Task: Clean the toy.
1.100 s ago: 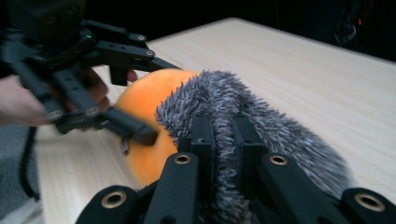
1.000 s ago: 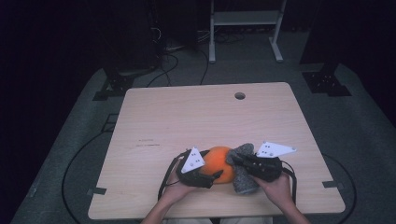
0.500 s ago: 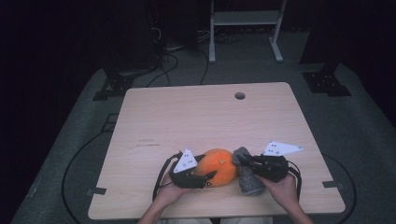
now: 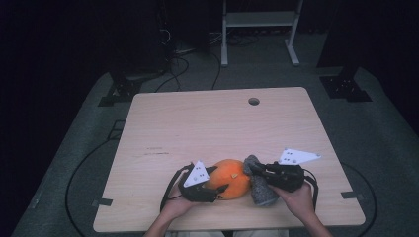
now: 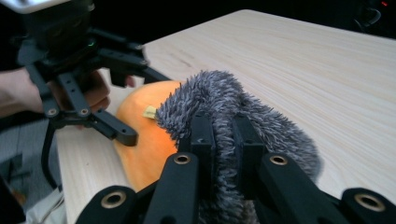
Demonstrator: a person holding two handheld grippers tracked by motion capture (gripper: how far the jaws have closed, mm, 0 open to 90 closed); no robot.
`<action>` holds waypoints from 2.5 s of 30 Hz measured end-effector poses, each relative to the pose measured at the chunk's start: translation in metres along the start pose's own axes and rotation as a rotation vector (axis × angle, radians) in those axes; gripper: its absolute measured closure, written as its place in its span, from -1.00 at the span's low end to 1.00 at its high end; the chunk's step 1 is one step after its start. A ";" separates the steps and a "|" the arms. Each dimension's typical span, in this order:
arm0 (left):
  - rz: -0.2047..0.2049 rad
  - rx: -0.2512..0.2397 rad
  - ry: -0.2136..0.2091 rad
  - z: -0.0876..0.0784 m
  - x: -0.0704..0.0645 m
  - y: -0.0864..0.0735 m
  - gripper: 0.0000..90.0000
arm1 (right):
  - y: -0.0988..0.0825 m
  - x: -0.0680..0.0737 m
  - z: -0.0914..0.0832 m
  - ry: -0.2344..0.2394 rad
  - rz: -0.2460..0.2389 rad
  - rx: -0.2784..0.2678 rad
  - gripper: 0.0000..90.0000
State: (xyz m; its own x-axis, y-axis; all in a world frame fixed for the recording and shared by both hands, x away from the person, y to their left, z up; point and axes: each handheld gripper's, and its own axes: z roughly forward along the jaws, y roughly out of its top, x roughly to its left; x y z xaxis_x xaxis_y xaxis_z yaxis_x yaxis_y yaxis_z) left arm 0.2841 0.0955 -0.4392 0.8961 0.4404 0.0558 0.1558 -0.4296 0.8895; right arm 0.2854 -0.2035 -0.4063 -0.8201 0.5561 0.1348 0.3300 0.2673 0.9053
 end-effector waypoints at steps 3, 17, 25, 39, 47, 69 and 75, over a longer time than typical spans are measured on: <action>-0.034 0.007 -0.024 -0.002 0.006 0.004 -0.66 | -0.004 0.004 0.009 0.024 -0.029 0.054 0.80; 0.136 -0.016 0.136 0.012 -0.010 0.010 -0.23 | 0.000 0.009 0.007 -0.003 -0.063 0.030 0.80; 0.130 -0.003 0.111 0.011 -0.010 0.007 -0.30 | -0.006 -0.005 0.004 -0.049 0.020 0.056 0.80; 0.003 0.006 0.080 0.008 0.002 0.008 -0.36 | -0.006 -0.009 -0.004 -0.082 0.007 0.048 0.80; 0.089 0.028 0.062 0.017 -0.011 0.014 -0.74 | 0.004 0.021 0.006 -0.006 -0.145 0.024 0.80; 0.085 -0.004 0.118 0.013 -0.018 0.024 -0.22 | 0.007 0.014 -0.009 -0.088 -0.122 0.032 0.80; 0.130 -0.002 0.110 0.016 -0.024 0.025 -0.43 | 0.010 0.029 0.002 -0.025 -0.193 0.043 0.80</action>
State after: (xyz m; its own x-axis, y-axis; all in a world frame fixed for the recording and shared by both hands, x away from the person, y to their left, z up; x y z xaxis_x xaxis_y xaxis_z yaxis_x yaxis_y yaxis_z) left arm 0.2728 0.0616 -0.4256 0.8575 0.4652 0.2198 0.0406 -0.4871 0.8724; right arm 0.2661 -0.1835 -0.3937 -0.8584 0.5106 -0.0498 0.1883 0.4038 0.8952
